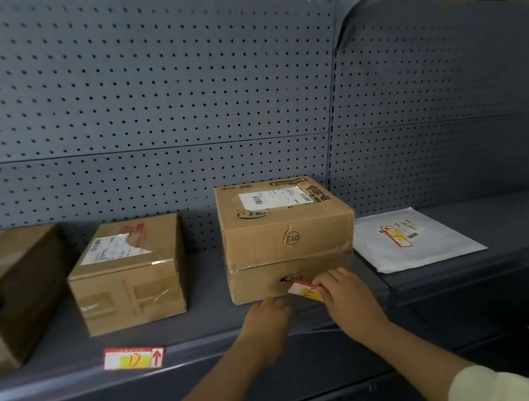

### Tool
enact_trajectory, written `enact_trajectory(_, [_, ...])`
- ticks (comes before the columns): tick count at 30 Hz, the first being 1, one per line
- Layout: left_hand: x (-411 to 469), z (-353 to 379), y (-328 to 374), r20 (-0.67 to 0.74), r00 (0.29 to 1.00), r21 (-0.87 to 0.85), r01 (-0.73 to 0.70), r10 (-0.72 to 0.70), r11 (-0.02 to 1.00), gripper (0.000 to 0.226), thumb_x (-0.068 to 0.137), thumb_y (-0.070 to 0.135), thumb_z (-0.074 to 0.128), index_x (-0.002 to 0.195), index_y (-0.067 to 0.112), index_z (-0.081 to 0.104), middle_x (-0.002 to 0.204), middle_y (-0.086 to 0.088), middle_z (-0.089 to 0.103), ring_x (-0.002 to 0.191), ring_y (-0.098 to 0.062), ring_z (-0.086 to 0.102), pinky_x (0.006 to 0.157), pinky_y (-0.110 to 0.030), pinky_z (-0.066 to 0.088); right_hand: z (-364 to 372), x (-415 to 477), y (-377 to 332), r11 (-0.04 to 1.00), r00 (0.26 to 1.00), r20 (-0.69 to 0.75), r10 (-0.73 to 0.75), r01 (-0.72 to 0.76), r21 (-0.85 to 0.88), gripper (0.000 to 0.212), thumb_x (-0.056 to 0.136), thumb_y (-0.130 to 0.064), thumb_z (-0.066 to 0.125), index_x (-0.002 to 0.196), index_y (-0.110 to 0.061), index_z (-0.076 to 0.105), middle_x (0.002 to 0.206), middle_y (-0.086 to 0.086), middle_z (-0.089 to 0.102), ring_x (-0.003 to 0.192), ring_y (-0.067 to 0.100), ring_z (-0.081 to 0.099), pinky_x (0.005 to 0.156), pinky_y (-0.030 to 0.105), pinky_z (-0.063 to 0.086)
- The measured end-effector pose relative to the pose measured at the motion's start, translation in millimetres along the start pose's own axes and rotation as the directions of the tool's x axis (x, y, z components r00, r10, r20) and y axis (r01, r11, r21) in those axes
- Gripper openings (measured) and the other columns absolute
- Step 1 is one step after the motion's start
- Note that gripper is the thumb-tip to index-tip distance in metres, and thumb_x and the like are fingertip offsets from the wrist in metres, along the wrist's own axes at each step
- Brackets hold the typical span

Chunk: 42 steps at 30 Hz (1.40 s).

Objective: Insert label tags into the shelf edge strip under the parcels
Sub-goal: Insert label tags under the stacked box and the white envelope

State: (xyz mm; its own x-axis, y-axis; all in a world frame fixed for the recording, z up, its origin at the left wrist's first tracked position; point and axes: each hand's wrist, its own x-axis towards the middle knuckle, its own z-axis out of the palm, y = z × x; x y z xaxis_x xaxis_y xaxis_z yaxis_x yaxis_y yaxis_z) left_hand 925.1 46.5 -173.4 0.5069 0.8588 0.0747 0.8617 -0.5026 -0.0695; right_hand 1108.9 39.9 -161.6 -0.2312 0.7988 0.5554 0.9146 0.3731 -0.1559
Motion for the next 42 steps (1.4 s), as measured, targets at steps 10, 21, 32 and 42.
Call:
enact_trajectory(10, [4.7, 10.3, 18.6, 0.043, 0.982, 0.008, 0.183, -0.183, 0.983, 0.042, 0.089, 0.015, 0.06, 0.13, 0.013, 0.048, 0.13, -0.011, 0.056, 0.123, -0.029, 0.045, 0.1, -0.035, 0.037, -1.7, -1.7, 6.7, 0.971, 0.981, 0.193, 0.033, -0.077, 0.225, 0.014, 0.097, -0.016, 0.05, 0.103, -0.014, 0.063, 0.105, -0.001, 0.063, 0.1, 0.015, 0.052, 0.08, 0.034, 0.047])
enact_trajectory(21, [-1.5, 2.9, 29.9, 0.041, 0.977, 0.03, 0.209, -0.21, 0.977, 0.047, 0.085, 0.006, 0.058, 0.13, 0.014, 0.047, 0.136, -0.01, 0.046, 0.121, -0.029, 0.048, 0.102, -0.038, 0.037, 0.3, 18.3, 19.9, 0.94, 0.985, 0.166, -0.055, -0.005, 0.34, 0.011, 0.095, -0.018, 0.052, 0.099, -0.018, 0.063, 0.104, -0.004, 0.064, 0.098, 0.011, 0.053, 0.082, 0.032, 0.048])
enact_trajectory(32, [-7.7, -9.4, 37.2, 0.006, 0.961, -0.132, 0.274, -0.276, 0.953, 0.046, 0.086, 0.009, 0.058, 0.129, 0.02, 0.05, 0.135, -0.004, 0.052, 0.12, -0.025, 0.051, 0.102, -0.034, 0.04, 5.9, 15.9, 18.5, 0.929, 0.973, 0.191, -0.129, 0.051, 0.365, 0.012, 0.095, -0.016, 0.053, 0.101, -0.013, 0.063, 0.107, 0.002, 0.063, 0.098, 0.016, 0.055, 0.083, 0.032, 0.048])
enact_trajectory(42, [-8.4, -7.6, 40.7, 0.046, 0.951, -0.207, 0.307, -0.304, 0.929, 0.05, 0.087, 0.008, 0.058, 0.134, 0.022, 0.047, 0.14, -0.002, 0.047, 0.124, -0.024, 0.047, 0.107, -0.034, 0.039, 9.3, 11.4, 25.9, 0.924, 0.969, 0.212, -0.127, 0.038, 0.38, 0.012, 0.095, -0.017, 0.053, 0.102, -0.016, 0.063, 0.104, -0.003, 0.064, 0.096, 0.011, 0.054, 0.079, 0.03, 0.049])
